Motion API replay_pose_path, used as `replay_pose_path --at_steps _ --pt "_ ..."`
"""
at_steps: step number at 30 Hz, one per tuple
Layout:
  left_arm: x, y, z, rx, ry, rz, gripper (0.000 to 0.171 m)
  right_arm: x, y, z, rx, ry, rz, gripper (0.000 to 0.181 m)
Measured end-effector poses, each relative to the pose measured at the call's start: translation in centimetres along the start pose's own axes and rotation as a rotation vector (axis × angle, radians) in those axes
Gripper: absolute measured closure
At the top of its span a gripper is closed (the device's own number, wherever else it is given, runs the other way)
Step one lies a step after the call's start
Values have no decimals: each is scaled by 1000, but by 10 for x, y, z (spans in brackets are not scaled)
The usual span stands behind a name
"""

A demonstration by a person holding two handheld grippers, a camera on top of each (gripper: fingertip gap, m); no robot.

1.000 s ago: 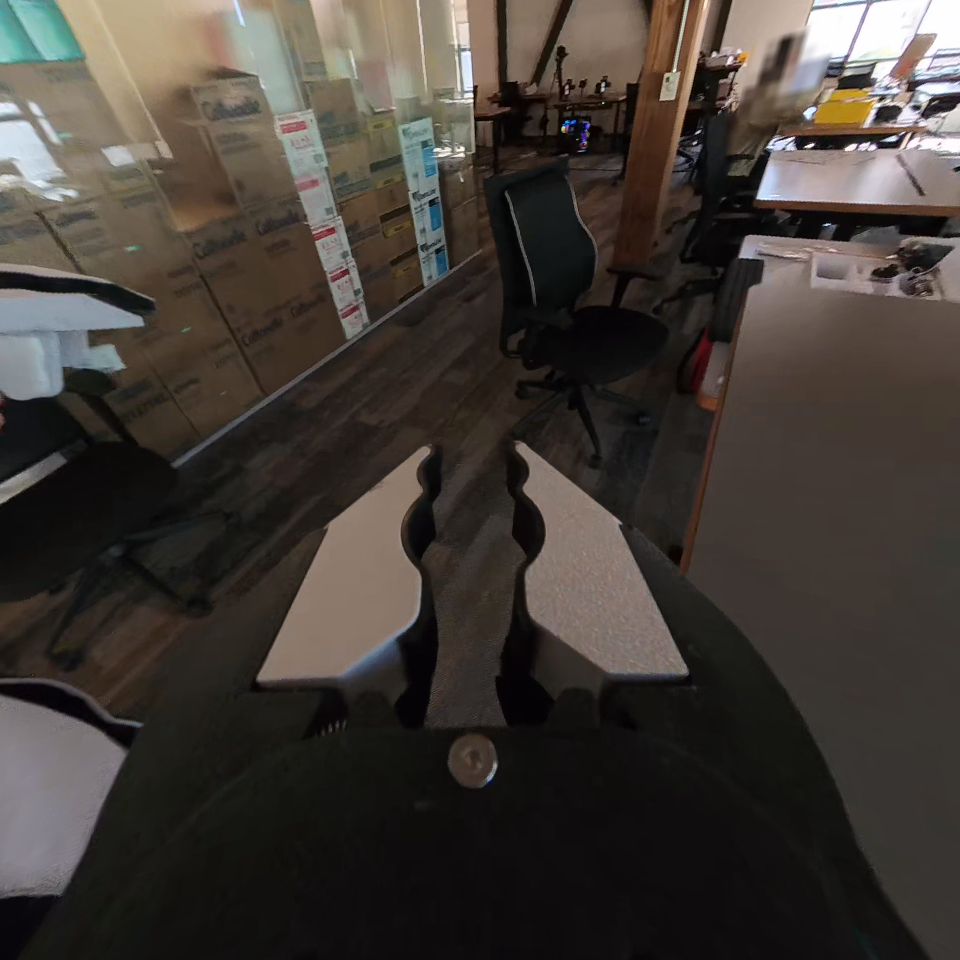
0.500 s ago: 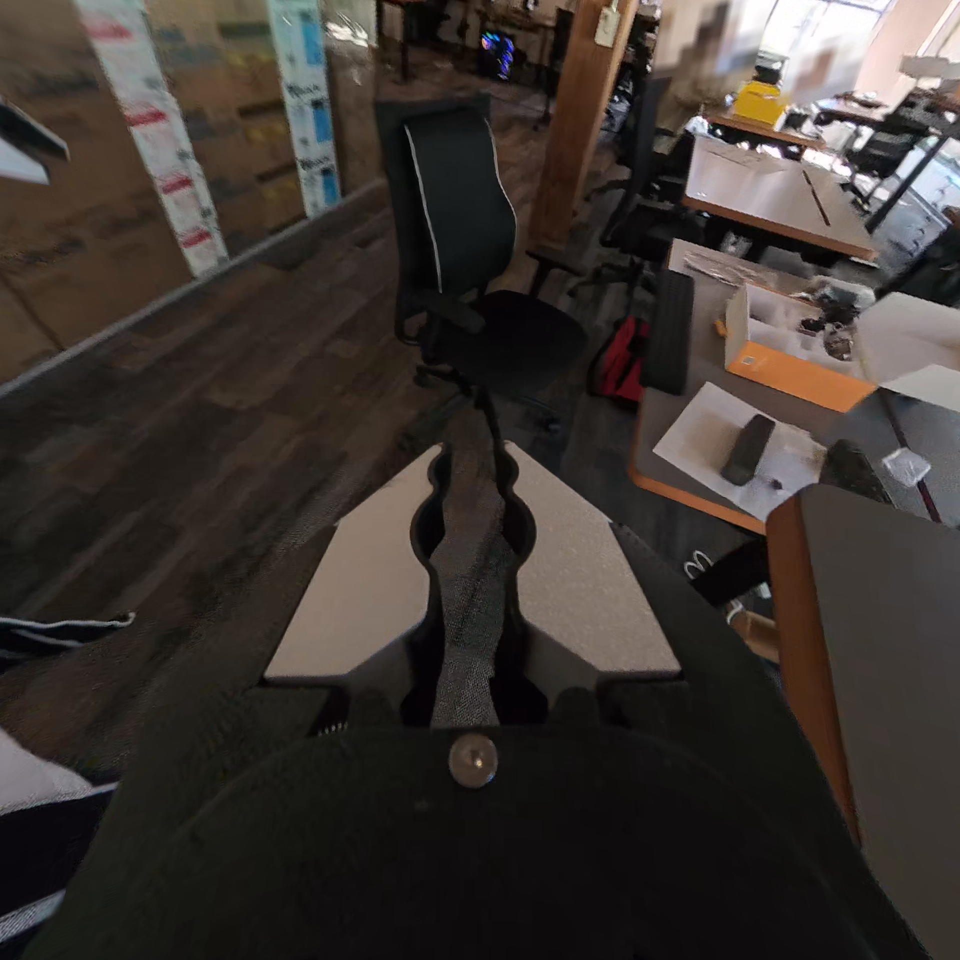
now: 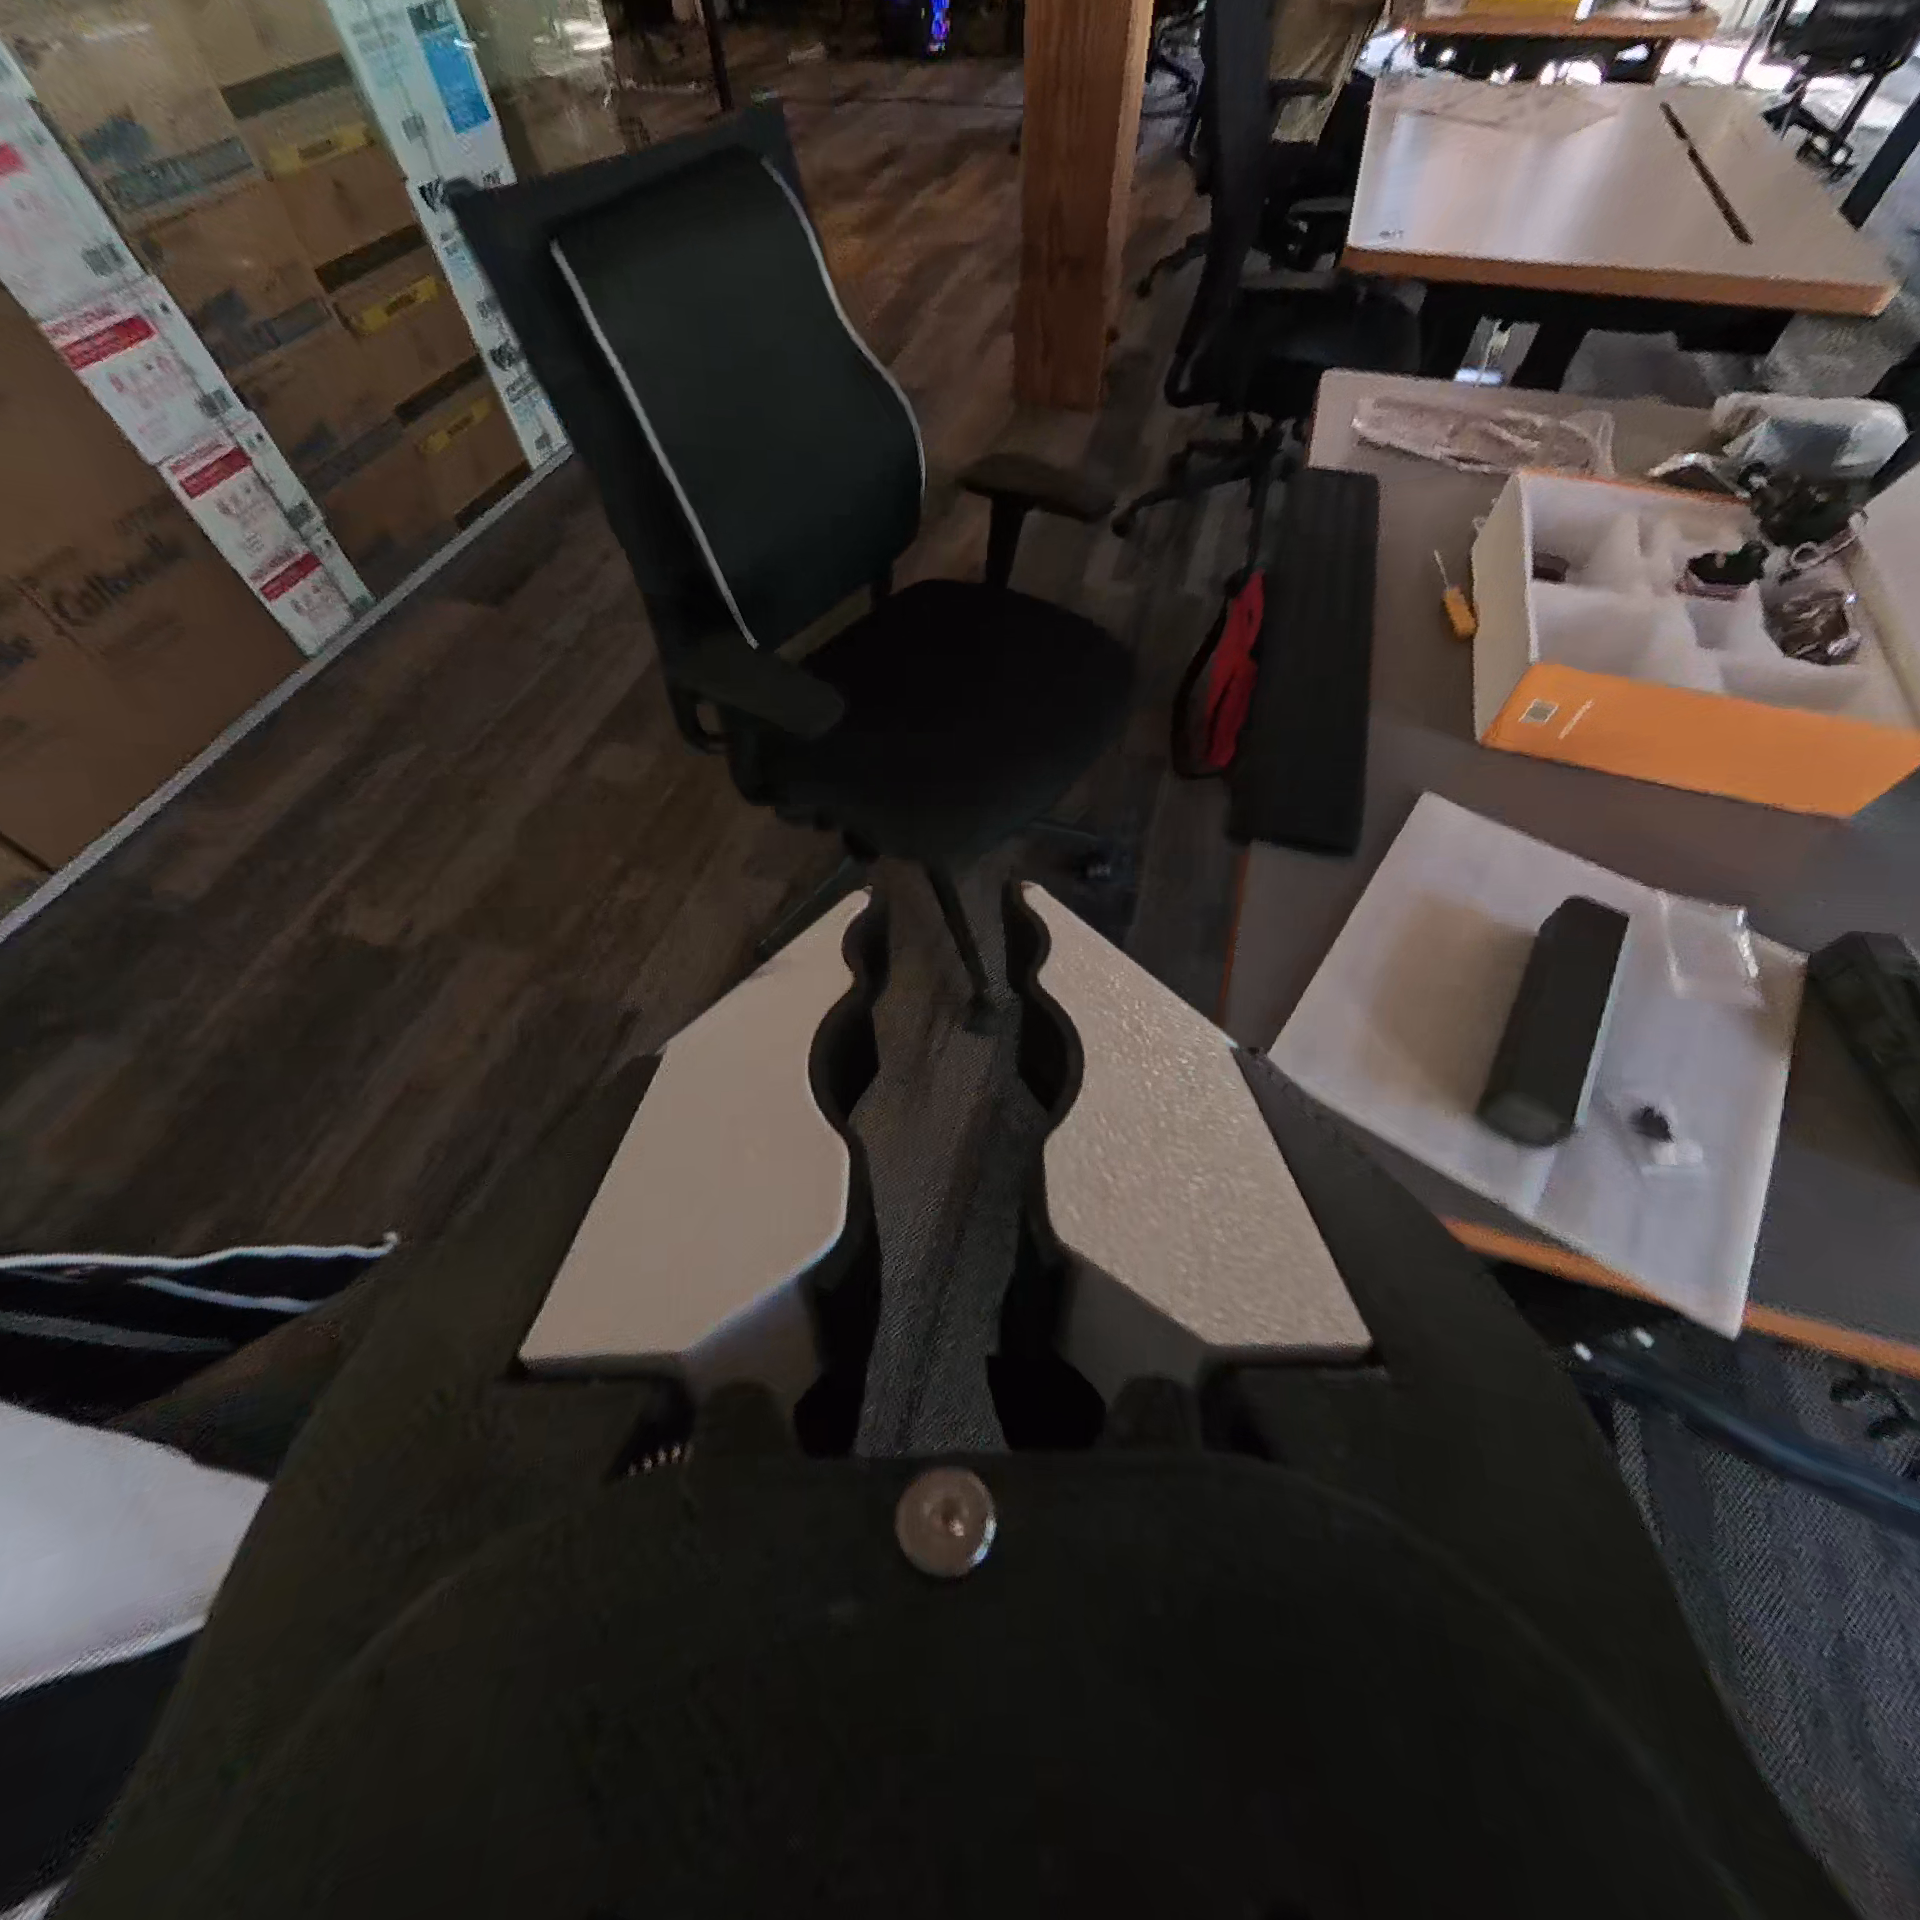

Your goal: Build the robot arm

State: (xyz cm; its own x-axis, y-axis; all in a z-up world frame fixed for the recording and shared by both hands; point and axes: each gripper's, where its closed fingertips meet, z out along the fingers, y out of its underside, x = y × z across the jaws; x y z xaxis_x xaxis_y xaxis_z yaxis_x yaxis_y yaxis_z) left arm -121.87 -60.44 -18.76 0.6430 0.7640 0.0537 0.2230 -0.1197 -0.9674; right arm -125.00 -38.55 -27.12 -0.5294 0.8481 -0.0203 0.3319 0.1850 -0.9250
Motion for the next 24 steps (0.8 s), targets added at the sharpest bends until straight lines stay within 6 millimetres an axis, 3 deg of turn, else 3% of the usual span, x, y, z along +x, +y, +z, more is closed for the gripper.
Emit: replay_pose_path --at_steps 3,6,10,15,18,20,24 --pt "-36 -9 45 -24 0 -24 150 40 -13 46 -47 50 -14 157" --pt "-65 -22 89 9 50 -42 152 76 -29 81 -27 100 -23 156" --pt "-120 -22 156 -43 105 -1 152 130 -22 133 -57 178 61 155" --pt "-193 -37 235 -35 214 79 155 181 -21 197 -67 279 169 155" --pt "-238 -47 282 -80 283 89 156 209 -26 227 -118 371 218 153" --pt "-260 -60 311 -78 346 99 156 219 -38 243 -84 391 222 154" --pt "-299 -79 363 -114 393 133 152 247 -37 265 -131 471 253 154"
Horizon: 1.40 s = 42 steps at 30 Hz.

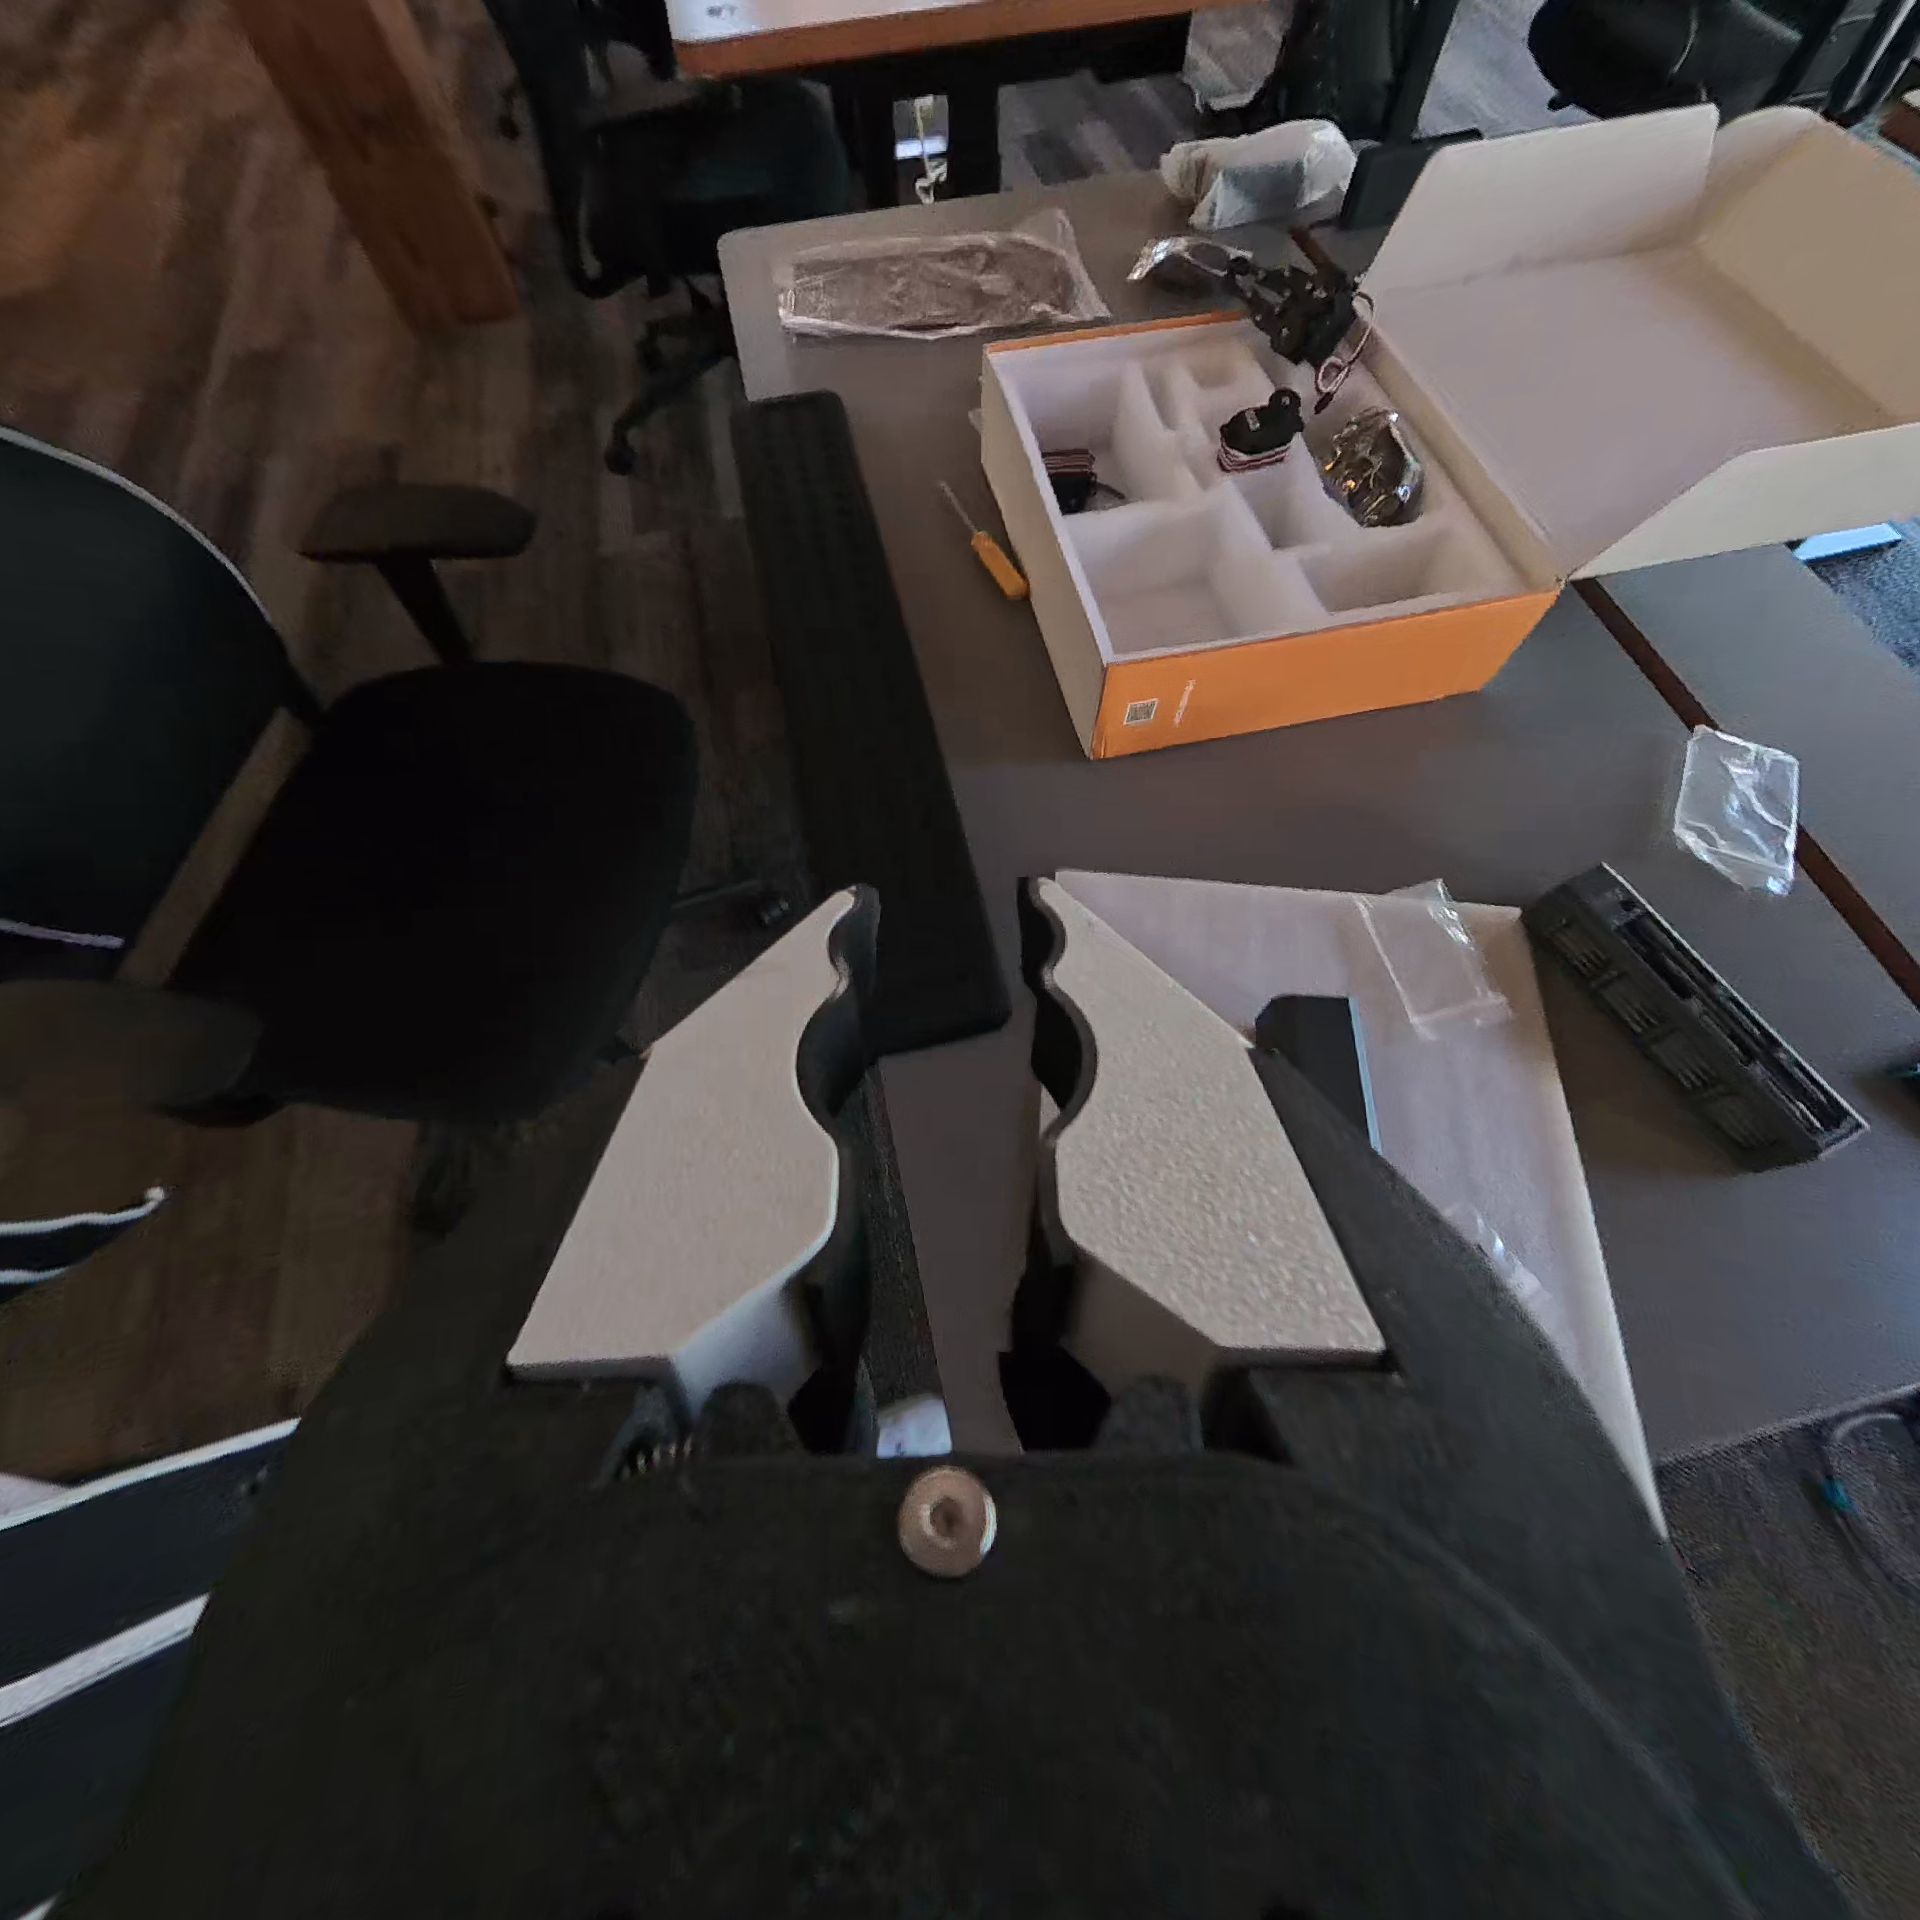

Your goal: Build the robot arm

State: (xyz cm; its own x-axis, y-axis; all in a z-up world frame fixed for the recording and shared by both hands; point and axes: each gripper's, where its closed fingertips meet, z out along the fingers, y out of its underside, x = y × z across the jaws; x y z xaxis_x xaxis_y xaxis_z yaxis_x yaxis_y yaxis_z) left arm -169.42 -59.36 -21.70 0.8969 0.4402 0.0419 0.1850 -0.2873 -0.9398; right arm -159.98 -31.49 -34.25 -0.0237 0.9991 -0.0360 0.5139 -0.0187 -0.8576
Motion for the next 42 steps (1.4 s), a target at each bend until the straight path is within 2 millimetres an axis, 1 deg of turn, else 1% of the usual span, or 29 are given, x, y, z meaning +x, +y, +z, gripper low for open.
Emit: replay_pose_path --at_steps 2,4,5,7,9,11,13,16,18,20,23,25,27,30,32,34,36,38,40,41,42 --pt "-25 -4 18 15 1 30 152 8 -6 16 7 18 16 154" --pt "-50 1 43 3 4 16 151 20 -7 35 -17 30 13 154" --pt "-58 2 57 -6 20 -15 149 26 -10 44 -22 33 6 154" --pt "-68 0 85 -13 63 -67 145 43 -20 60 4 63 -23 153" --pt "-79 -1 113 -36 80 -62 144 59 -31 76 40 78 -44 154" --pt "-91 1 144 -93 97 -35 141 72 -36 92 36 81 -30 153" --pt "-104 2 176 -159 120 -7 139 80 -39 106 21 60 -20 154" --pt "-125 2 229 -242 133 35 135 96 -34 122 -21 61 -40 155" --pt "-135 4 267 -278 161 46 135 107 -27 128 -58 67 -19 155" --pt "-145 9 305 -338 206 70 136 117 -21 130 -67 78 48 159" --pt "-174 24 366 -489 256 160 138 129 -9 133 -62 111 186 165" --pt "-195 34 410 -578 295 216 138 134 2 134 -72 152 280 165" --pt "-213 44 455 -658 343 257 140 137 7 134 -70 215 343 165" --pt "-234 67 520 -773 426 308 135 140 10 133 -108 351 374 160" --pt "-242 87 555 -848 485 341 131 140 11 132 -149 457 402 157" --pt "-242 109 581 -914 562 362 129 135 6 136 -160 541 461 156" --pt "-241 132 595 -986 621 407 125 126 -6 148 -141 588 530 156" --pt "-245 153 604 -1044 638 485 118 115 -23 166 -114 592 569 156" --pt "-254 172 610 -1086 620 578 112 107 -36 184 -136 586 557 155" --pt "-259 179 610 -1105 610 615 111 104 -41 190 -163 590 536 155" --pt "-263 184 611 -1111 600 644 116 102 -46 197 -188 591 511 153"
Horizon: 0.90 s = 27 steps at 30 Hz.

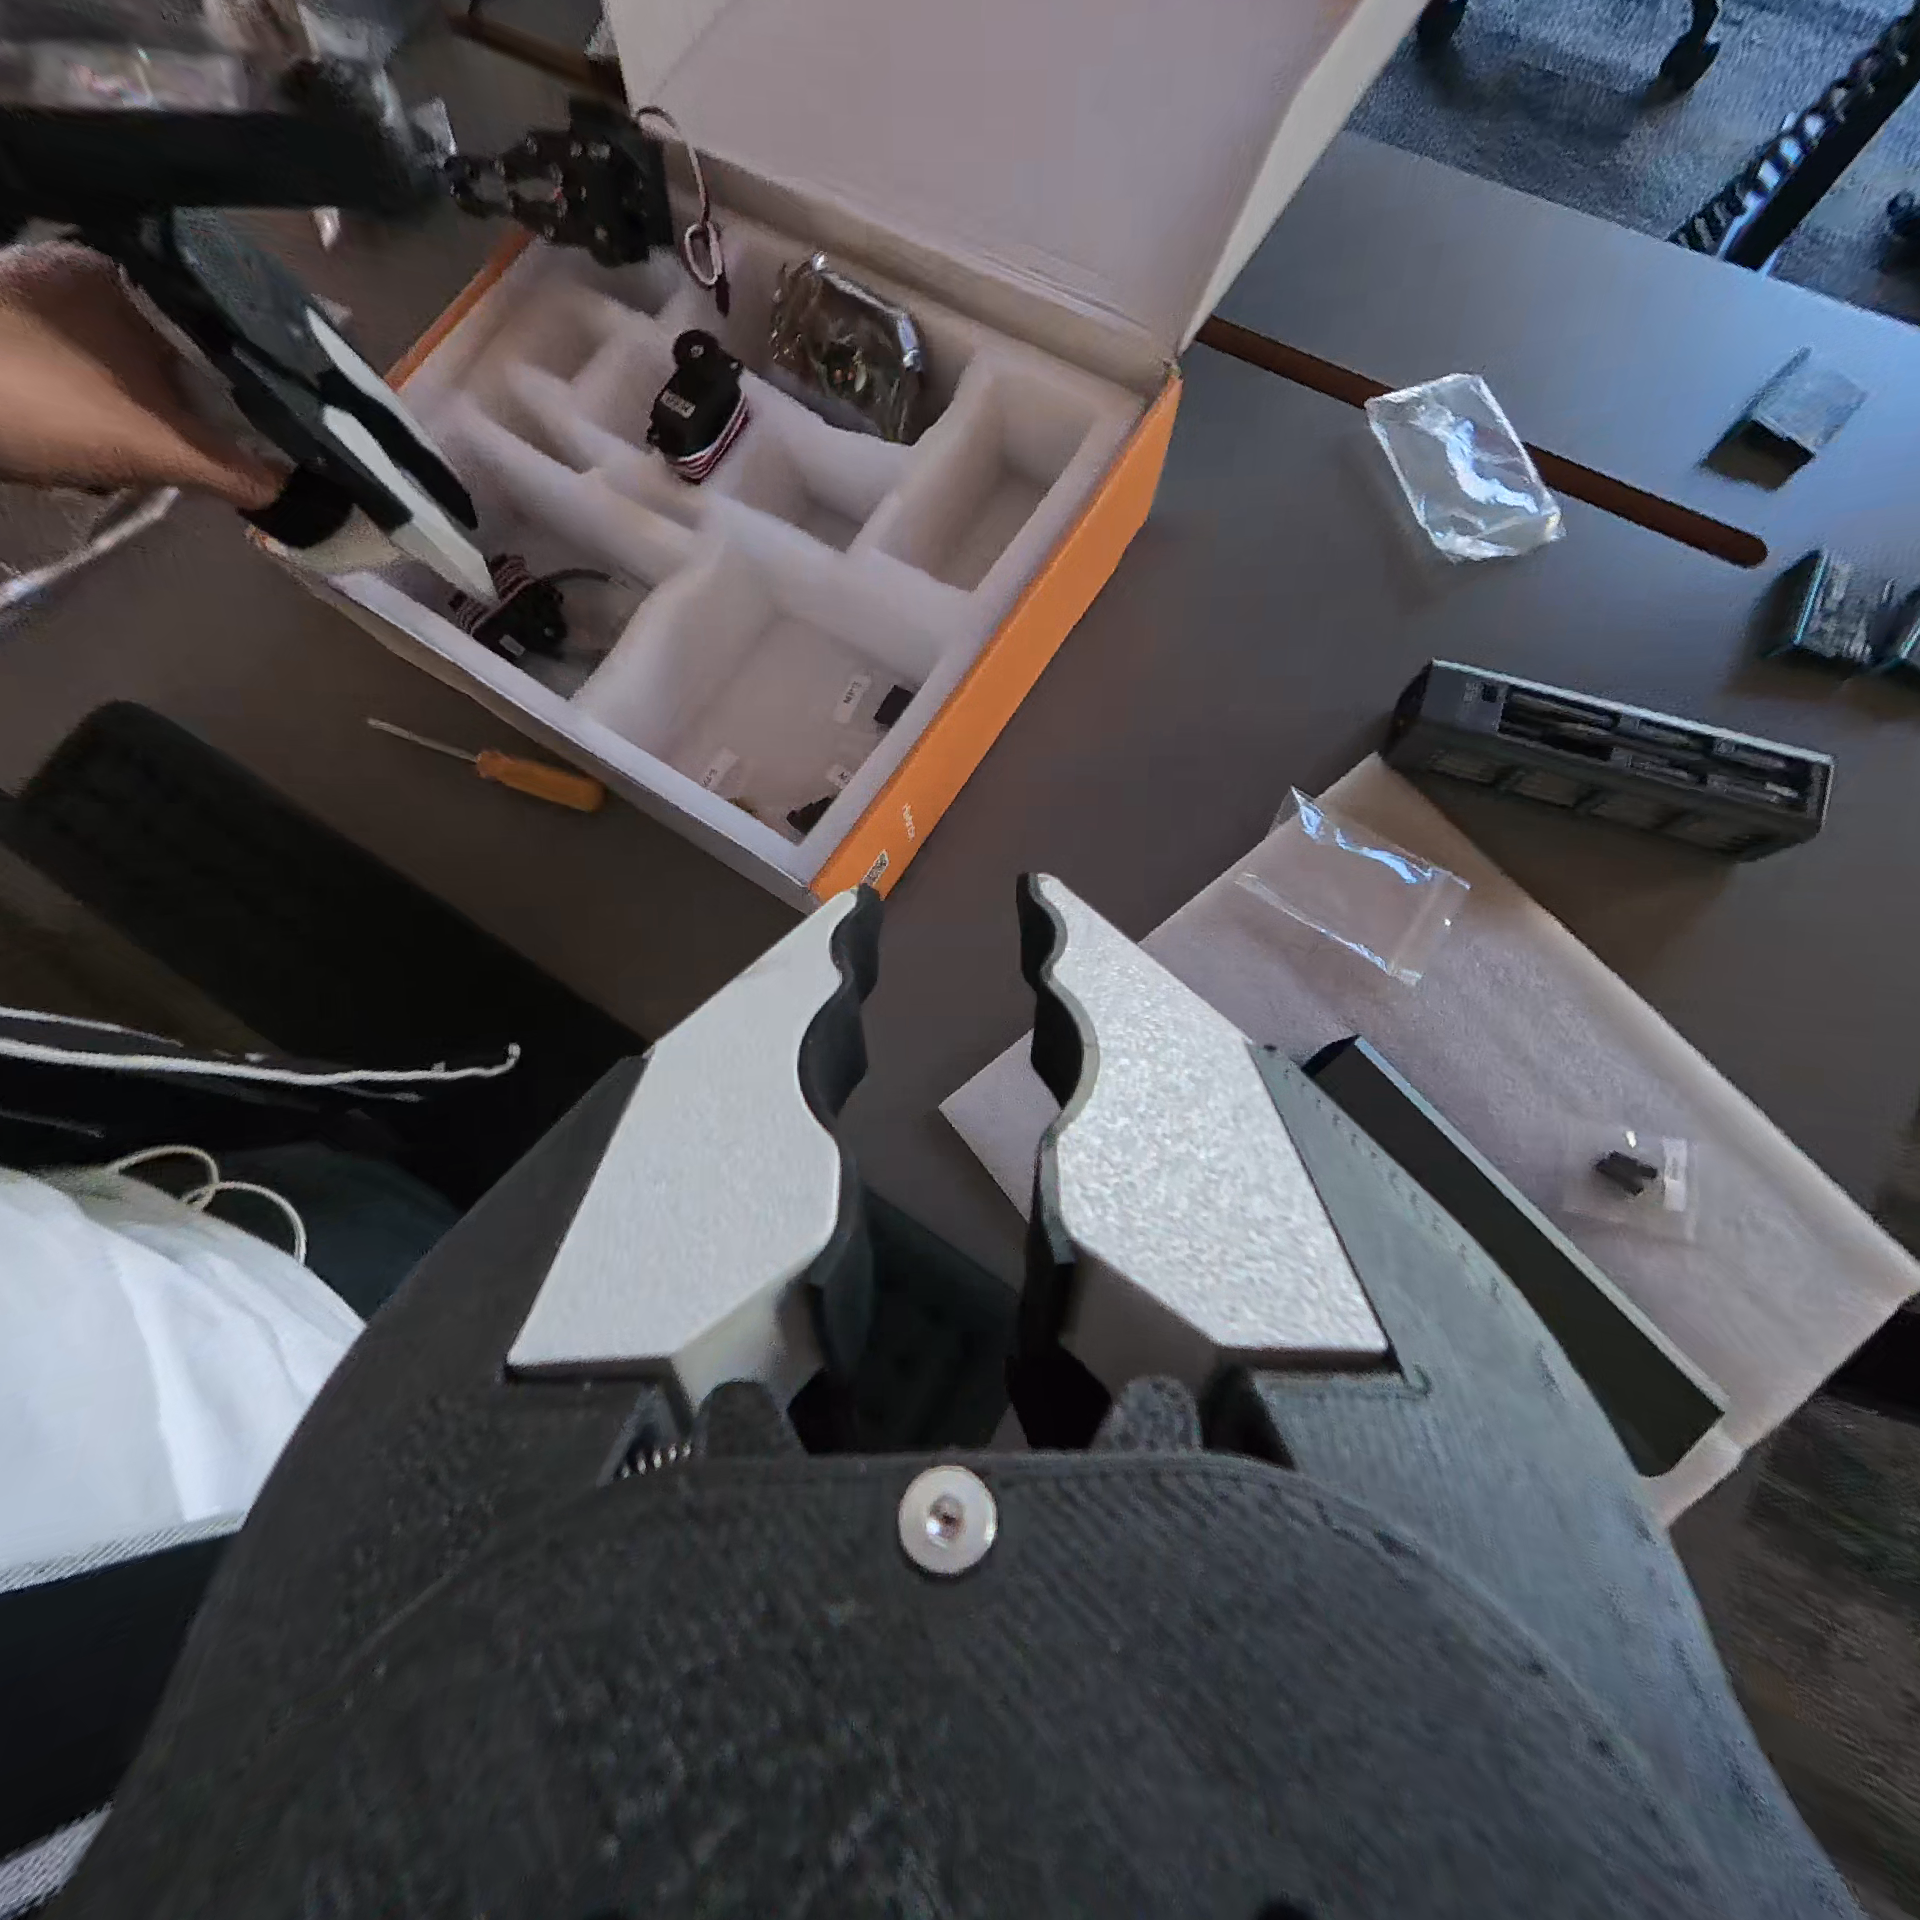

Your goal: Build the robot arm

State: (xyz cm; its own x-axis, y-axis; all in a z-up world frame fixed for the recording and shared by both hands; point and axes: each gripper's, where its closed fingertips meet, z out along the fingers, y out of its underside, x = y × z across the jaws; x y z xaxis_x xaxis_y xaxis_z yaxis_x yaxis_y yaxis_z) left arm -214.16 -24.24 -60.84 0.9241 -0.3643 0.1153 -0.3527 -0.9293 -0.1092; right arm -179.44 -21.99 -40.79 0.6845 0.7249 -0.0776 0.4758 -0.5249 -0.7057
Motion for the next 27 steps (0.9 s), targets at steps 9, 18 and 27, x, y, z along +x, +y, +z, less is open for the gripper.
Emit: replay_pose_path --at_steps 9,18,27 --pt "11 0 9 -51 32 28 112 -37 -7 23 -65 -23 -132 151" --pt "2 19 25 -305 4 23 118 -22 5 20 -36 -40 -23 151" --pt "8 16 17 -348 203 -74 127 -2 9 15 4 -43 49 152"
